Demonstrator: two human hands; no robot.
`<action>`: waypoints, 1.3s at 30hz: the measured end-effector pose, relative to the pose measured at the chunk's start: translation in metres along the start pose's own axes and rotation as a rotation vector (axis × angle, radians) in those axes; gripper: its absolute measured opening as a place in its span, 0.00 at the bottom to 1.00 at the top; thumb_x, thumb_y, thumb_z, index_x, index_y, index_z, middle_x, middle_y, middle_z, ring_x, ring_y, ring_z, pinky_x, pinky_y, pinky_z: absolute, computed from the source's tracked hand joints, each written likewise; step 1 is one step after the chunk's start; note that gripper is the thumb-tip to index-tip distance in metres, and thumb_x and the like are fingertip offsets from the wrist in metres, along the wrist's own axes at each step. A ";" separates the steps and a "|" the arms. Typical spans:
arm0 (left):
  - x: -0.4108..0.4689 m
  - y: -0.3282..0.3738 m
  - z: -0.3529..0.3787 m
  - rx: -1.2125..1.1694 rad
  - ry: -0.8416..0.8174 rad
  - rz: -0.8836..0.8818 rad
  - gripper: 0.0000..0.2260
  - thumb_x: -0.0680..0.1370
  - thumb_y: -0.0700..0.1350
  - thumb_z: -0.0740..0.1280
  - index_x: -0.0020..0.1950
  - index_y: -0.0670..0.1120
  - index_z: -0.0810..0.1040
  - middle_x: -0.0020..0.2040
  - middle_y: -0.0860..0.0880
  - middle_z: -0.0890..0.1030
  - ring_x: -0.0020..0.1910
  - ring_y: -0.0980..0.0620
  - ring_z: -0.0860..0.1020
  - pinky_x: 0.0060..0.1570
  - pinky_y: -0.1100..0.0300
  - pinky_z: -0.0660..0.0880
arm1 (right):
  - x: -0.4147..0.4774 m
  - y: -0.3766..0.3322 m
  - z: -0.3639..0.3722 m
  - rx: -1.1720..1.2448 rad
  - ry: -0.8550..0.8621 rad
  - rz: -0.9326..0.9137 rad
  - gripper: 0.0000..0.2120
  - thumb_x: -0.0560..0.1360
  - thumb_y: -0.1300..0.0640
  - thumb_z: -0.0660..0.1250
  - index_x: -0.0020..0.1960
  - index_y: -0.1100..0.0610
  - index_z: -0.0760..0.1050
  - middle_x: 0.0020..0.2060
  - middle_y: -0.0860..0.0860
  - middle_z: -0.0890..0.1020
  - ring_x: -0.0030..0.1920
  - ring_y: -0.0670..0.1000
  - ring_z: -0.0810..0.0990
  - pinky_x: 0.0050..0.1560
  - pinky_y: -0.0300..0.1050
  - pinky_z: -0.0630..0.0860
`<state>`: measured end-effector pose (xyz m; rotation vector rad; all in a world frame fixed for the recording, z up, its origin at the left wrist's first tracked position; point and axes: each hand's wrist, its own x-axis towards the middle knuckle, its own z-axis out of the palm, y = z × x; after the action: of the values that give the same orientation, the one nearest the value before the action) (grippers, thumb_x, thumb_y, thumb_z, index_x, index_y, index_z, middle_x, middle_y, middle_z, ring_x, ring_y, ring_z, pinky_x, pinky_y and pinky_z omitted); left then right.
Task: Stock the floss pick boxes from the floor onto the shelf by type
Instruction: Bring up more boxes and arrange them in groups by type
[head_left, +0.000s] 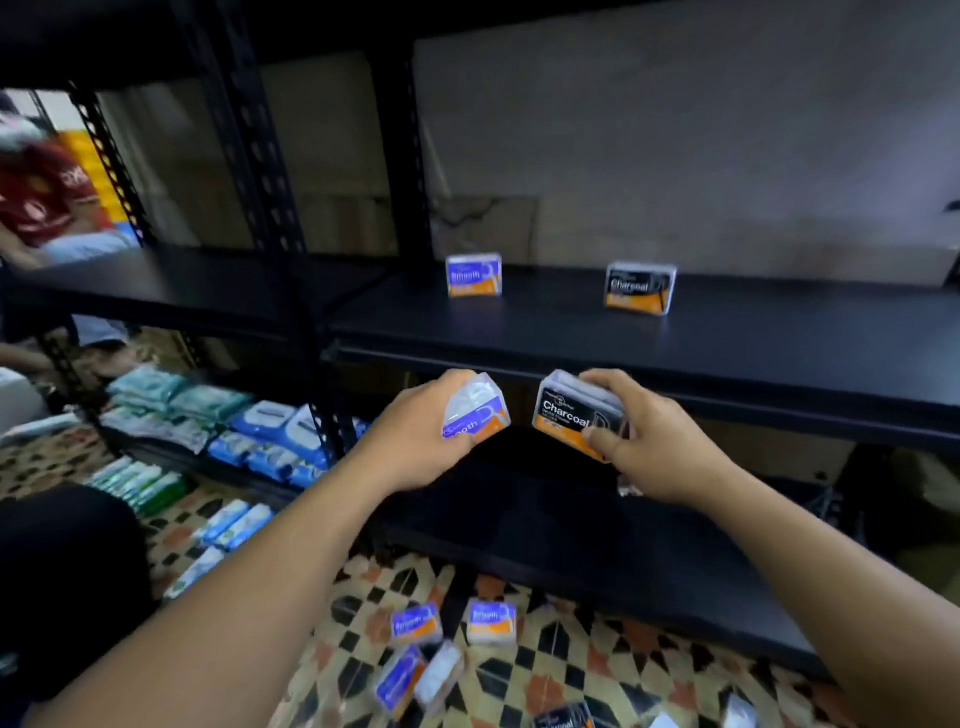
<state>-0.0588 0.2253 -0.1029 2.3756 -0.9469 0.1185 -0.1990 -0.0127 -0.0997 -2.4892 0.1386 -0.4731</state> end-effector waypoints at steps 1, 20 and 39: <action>0.007 0.005 -0.010 0.012 0.019 0.030 0.26 0.72 0.49 0.71 0.69 0.57 0.68 0.56 0.53 0.79 0.51 0.50 0.78 0.52 0.56 0.75 | 0.006 -0.006 -0.009 -0.005 0.034 -0.019 0.24 0.76 0.54 0.69 0.70 0.44 0.66 0.53 0.42 0.78 0.44 0.43 0.77 0.48 0.43 0.71; 0.162 -0.005 -0.041 0.428 -0.003 -0.121 0.29 0.77 0.51 0.68 0.77 0.58 0.61 0.68 0.46 0.64 0.65 0.42 0.64 0.63 0.47 0.66 | 0.122 0.044 -0.052 -0.317 0.186 0.229 0.27 0.78 0.54 0.61 0.76 0.43 0.63 0.66 0.55 0.69 0.63 0.61 0.72 0.59 0.54 0.73; 0.233 -0.048 0.000 0.451 0.230 -0.028 0.28 0.79 0.48 0.66 0.78 0.53 0.62 0.75 0.52 0.64 0.72 0.46 0.60 0.62 0.42 0.67 | 0.168 0.079 -0.043 -0.564 0.328 0.175 0.24 0.78 0.49 0.63 0.73 0.46 0.64 0.66 0.52 0.69 0.63 0.58 0.68 0.60 0.54 0.67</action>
<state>0.1460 0.1123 -0.0599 2.7005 -0.8423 0.6405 -0.0579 -0.1352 -0.0616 -2.8783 0.6990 -0.8602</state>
